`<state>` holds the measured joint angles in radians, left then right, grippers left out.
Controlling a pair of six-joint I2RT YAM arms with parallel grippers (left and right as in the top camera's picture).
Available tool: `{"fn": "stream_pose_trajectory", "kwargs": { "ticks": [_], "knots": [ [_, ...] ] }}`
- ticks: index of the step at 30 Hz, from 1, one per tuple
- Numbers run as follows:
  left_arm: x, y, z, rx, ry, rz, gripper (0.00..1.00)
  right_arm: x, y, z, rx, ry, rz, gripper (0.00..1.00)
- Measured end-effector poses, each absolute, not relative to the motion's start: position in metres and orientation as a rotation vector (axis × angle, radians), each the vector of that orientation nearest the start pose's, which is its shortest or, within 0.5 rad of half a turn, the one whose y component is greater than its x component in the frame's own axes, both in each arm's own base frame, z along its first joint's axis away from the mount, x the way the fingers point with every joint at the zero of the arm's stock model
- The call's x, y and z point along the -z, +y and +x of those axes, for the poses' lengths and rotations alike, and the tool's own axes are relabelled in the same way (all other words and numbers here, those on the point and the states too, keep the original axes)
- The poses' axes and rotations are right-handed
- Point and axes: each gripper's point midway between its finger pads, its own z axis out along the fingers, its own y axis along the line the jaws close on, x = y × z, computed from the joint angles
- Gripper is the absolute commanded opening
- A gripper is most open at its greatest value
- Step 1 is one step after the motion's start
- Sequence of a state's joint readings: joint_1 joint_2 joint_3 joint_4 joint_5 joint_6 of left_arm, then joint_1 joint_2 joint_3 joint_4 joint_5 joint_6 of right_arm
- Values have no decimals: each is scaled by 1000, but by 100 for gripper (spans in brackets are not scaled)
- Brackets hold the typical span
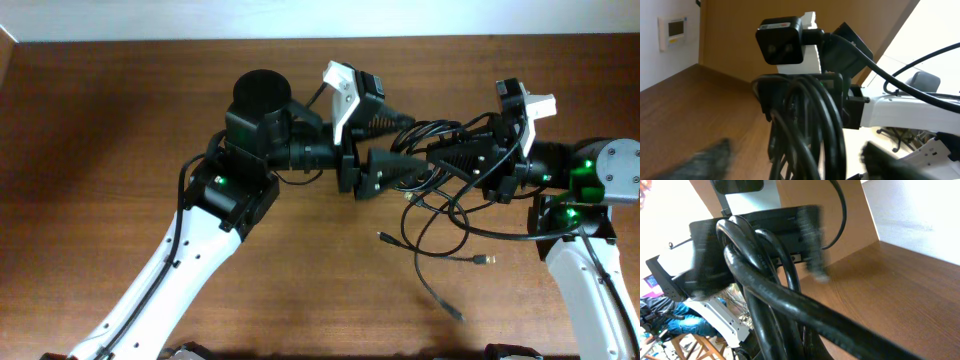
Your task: Untangle cables
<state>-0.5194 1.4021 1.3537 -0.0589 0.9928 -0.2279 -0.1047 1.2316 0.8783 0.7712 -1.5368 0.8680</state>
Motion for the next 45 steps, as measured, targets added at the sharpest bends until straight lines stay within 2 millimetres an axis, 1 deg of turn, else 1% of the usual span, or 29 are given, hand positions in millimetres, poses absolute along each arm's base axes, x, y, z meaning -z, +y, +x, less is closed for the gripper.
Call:
{"fn": "stream_pose_trajectory", "kwargs": {
  "ticks": [3, 5, 6, 7, 8, 10, 12, 14, 18, 22, 25, 26, 31, 38, 45],
  "knots": [
    [-405, -316, 270, 1373, 1531, 997, 99, -366, 141, 274, -1437, 1555, -822, 4],
    [-410, -310, 272, 1371, 1540, 965, 99, -366, 132, 278, -1413, 1561, -794, 4],
    [-417, -303, 272, 1359, 1530, 948, 99, -366, 124, 283, -1394, 1568, -765, 4],
    [-422, -299, 270, 1354, 1521, 942, 99, -365, 119, 287, -1392, 1581, -727, 4],
    [-432, -295, 263, 1348, 1500, 940, 99, -364, 114, 291, -1392, 1595, -685, 4],
    [-440, -291, 255, 1346, 1489, 936, 99, -363, 110, 297, -1389, 1604, -641, 4],
    [-434, -287, 252, 1353, 1555, 905, 99, -363, 107, 303, -1379, 1603, -606, 4],
    [-417, -286, 257, 1343, 1669, 848, 99, -360, 106, 309, -1386, 1614, -570, 4],
    [-415, -303, 248, 1336, 1673, 861, 99, -350, 103, 320, -1410, 1642, -519, 4],
    [-406, -316, 248, 1336, 1695, 868, 99, -350, 103, 320, -1411, 1642, -518, 4],
    [-401, -321, 252, 1325, 1704, 859, 99, -350, 103, 320, -1411, 1643, -519, 4],
    [-401, -322, 255, 1322, 1700, 858, 99, -350, 103, 320, -1411, 1642, -520, 4],
    [-384, -333, 272, 1336, 1748, 823, 99, -350, 103, 320, -1411, 1643, -519, 4],
    [-382, -334, 278, 1326, 1758, 798, 99, -350, 103, 319, -1414, 1644, -525, 4],
    [-375, -332, 289, 1264, 1797, 738, 99, -349, 105, 314, -1428, 1647, -558, 4]
  ]
}}
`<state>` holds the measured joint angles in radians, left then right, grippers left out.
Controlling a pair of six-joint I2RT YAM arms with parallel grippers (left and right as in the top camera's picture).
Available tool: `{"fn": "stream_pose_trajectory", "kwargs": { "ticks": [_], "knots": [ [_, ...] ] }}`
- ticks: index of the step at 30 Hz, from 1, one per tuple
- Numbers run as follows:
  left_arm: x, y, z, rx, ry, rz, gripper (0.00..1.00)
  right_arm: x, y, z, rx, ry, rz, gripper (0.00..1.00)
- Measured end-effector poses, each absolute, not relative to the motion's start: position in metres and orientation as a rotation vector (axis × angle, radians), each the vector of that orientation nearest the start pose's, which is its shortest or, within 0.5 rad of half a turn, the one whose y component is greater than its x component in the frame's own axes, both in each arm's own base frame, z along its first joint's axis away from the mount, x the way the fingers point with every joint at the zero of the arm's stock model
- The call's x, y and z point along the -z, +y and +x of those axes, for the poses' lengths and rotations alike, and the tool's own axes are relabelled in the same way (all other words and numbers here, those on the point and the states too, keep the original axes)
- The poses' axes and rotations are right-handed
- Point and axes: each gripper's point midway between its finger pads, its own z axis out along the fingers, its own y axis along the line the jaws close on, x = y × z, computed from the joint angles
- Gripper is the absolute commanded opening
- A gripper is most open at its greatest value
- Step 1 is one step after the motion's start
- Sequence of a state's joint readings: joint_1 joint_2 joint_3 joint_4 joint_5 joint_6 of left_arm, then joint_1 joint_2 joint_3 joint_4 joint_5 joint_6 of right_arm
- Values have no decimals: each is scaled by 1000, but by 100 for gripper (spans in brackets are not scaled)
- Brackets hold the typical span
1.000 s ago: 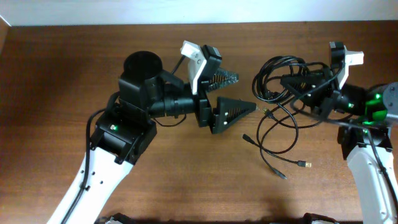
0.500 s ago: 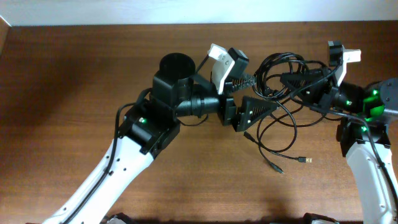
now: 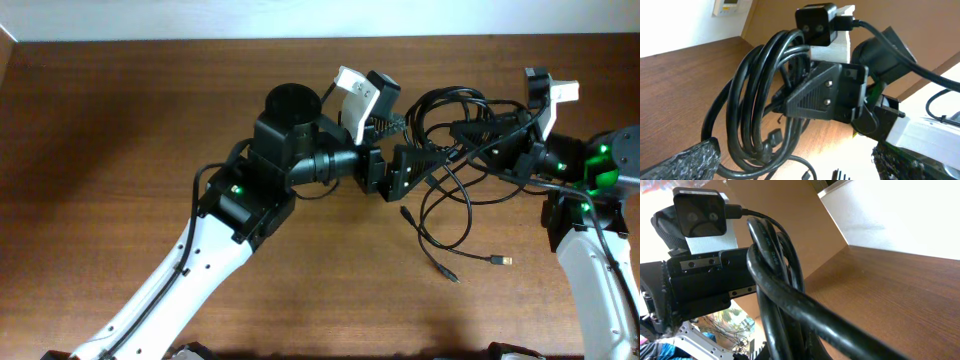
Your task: Untangle cables
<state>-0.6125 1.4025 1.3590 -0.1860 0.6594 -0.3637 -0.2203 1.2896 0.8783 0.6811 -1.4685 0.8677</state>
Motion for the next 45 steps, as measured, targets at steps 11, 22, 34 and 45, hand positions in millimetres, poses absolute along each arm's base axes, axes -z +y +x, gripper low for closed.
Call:
{"fn": "stream_pose_trajectory", "kwargs": {
  "ticks": [11, 22, 34, 45],
  "knots": [
    [-364, -339, 297, 1254, 1820, 724, 36, -347, 106, 310, -1441, 1652, -585, 4],
    [-364, -338, 303, 1229, 1815, 709, 0, -347, 107, 307, -1453, 1657, -600, 4],
    [-389, -344, 294, 1496, 1805, 605, 5, -347, 106, 307, -1436, 1647, -610, 4],
    [-396, -334, 291, 1769, 1952, 403, 24, -347, 107, 306, -1430, 1639, -629, 4]
  ]
}}
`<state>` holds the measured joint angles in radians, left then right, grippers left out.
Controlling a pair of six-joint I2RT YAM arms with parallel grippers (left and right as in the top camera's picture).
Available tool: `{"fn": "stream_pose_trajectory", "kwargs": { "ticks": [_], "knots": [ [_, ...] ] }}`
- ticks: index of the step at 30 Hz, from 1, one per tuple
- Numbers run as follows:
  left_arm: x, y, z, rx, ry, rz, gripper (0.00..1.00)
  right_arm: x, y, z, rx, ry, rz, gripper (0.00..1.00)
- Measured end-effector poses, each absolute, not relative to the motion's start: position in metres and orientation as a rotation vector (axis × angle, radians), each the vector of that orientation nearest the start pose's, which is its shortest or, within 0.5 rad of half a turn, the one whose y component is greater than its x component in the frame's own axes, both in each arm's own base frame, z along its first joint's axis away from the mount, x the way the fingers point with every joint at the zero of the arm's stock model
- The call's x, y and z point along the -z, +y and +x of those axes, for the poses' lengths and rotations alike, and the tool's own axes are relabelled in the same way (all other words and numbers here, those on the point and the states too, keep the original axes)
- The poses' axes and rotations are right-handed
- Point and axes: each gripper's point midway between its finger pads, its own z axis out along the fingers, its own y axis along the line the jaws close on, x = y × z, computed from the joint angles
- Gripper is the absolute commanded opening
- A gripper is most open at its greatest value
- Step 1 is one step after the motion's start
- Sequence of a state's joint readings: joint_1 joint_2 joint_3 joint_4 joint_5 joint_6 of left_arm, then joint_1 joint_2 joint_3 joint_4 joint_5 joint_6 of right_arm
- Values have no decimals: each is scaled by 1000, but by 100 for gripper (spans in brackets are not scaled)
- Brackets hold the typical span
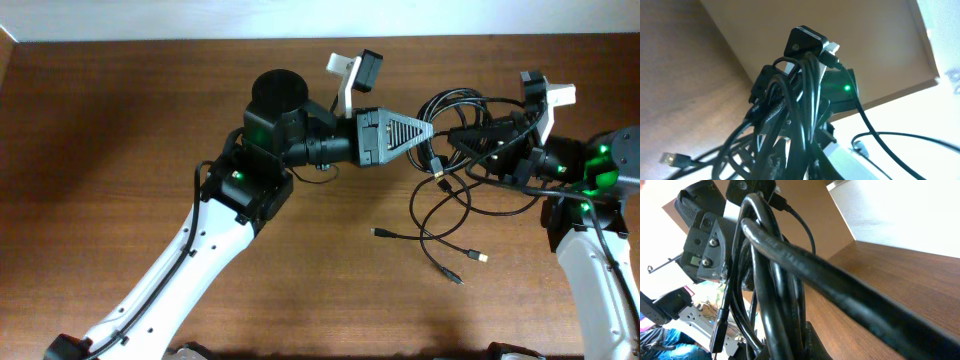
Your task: Untangle cables
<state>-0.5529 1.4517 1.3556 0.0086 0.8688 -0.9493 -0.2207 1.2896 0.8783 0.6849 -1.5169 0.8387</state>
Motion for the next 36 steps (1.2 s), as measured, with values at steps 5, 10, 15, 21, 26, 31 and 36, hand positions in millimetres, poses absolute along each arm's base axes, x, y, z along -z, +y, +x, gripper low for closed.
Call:
{"fn": "stream_pose_trajectory", "kwargs": {
  "ticks": [5, 10, 15, 21, 26, 31, 36],
  "knots": [
    [-397, -332, 291, 1910, 2064, 187, 31, -347, 107, 306, -1423, 1634, -636, 4],
    [-398, -331, 291, 1960, 2095, 125, 38, -347, 107, 306, -1423, 1634, -636, 4],
    [-435, -316, 277, 2024, 1882, 442, 64, -347, 107, 307, -1423, 1634, -634, 4],
    [-447, -308, 227, 1940, 1598, 1017, 80, -347, 107, 307, -1419, 1633, -630, 4],
    [-383, -318, 262, 1752, 1870, 797, 82, -347, 107, 308, -1419, 1633, -627, 4],
    [-363, -350, 279, 1402, 1854, 754, 81, -347, 107, 308, -1417, 1633, -624, 4],
    [-364, -353, 291, 1287, 1824, 716, 63, -347, 106, 309, -1415, 1632, -619, 4]
  ]
}}
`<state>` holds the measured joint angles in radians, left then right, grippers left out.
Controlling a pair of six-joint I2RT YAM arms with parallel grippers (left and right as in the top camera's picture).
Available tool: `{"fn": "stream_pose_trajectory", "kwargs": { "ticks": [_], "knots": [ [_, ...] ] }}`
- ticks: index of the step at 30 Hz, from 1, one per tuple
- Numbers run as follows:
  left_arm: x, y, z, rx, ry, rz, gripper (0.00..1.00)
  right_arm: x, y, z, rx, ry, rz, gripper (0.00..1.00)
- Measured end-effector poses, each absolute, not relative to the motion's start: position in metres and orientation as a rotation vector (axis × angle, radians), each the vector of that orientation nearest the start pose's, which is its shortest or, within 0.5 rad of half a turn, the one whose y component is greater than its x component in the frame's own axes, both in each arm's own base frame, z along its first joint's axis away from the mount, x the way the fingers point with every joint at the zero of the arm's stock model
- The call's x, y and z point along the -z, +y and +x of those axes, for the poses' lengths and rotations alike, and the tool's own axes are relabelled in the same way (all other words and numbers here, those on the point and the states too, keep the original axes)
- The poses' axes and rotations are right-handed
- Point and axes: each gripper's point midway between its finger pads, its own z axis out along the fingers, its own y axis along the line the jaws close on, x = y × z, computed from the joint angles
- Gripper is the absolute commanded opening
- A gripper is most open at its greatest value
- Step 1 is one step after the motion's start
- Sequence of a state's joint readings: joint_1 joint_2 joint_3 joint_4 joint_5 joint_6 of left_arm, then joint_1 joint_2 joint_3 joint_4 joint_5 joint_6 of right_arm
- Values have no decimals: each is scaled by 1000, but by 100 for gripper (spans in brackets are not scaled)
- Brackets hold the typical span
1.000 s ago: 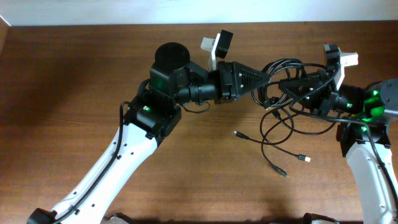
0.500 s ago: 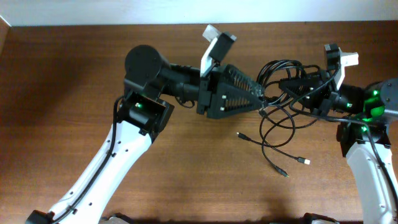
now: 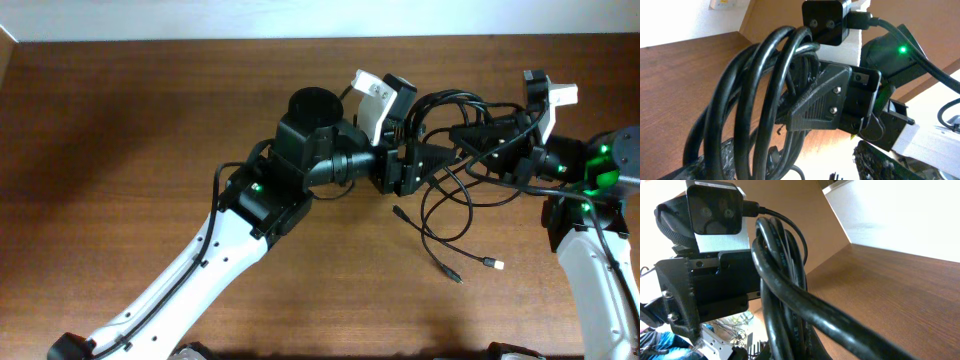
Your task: Untangle cables
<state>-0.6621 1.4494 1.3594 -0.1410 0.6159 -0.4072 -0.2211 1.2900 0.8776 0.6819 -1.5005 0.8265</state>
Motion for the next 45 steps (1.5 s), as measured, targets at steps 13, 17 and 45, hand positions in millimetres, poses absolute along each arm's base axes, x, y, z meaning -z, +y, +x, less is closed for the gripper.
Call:
{"fn": "stream_pose_trajectory", "kwargs": {
  "ticks": [13, 17, 45],
  "knots": [
    [-384, -336, 296, 1237, 1769, 680, 3, -347, 107, 307, -1418, 1632, -631, 4],
    [-409, -307, 301, 1212, 1720, 615, 4, -347, 109, 306, -1423, 1631, -641, 4],
    [-403, -300, 265, 1286, 1778, 728, 69, -347, 107, 308, -1416, 1631, -627, 4]
  ]
}}
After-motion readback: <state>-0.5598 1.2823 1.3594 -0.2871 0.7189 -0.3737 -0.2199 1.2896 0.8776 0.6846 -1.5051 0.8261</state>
